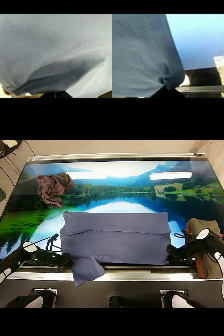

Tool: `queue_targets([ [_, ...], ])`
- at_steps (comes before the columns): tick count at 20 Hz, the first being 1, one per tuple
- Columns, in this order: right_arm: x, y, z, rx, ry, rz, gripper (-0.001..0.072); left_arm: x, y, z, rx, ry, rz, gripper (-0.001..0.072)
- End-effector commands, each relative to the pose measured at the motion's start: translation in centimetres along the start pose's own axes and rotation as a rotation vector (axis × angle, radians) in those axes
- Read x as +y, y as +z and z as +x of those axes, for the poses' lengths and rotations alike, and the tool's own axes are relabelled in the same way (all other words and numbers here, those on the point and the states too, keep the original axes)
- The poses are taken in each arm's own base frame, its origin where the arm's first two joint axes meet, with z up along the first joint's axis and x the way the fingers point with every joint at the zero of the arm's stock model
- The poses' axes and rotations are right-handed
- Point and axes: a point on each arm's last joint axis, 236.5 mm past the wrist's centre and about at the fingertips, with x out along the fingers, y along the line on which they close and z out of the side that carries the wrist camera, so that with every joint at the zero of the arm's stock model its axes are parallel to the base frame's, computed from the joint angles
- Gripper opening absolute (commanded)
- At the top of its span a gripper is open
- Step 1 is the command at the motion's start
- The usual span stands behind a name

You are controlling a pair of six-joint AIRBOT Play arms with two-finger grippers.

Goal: Fold the shirts.

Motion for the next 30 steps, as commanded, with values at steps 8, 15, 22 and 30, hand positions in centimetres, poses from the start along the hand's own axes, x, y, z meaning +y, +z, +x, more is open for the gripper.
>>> queue_targets([
  [8,4.6,6.1,-8.4,-0.284,0.068,-0.128,0.0054,-7.3,6.7,-11.2,-0.331,-0.019,0.235,0.0015],
  [15,9.9,17.1,-12.9,-0.507,-0.030,-0.200,0.0054,-7.2,18.1,-13.2,-0.375,0.046,0.239,0.0016],
  [22,9.9,20.6,-9.1,-0.427,-0.001,-0.141,0.0057,-5.7,25.0,-10.2,-0.278,0.029,0.181,0.0017],
  [30,10.4,19.8,-7.2,-0.350,0.040,-0.119,0.0211,-4.4,24.2,-8.3,-0.175,0.018,0.127,0.0255],
])
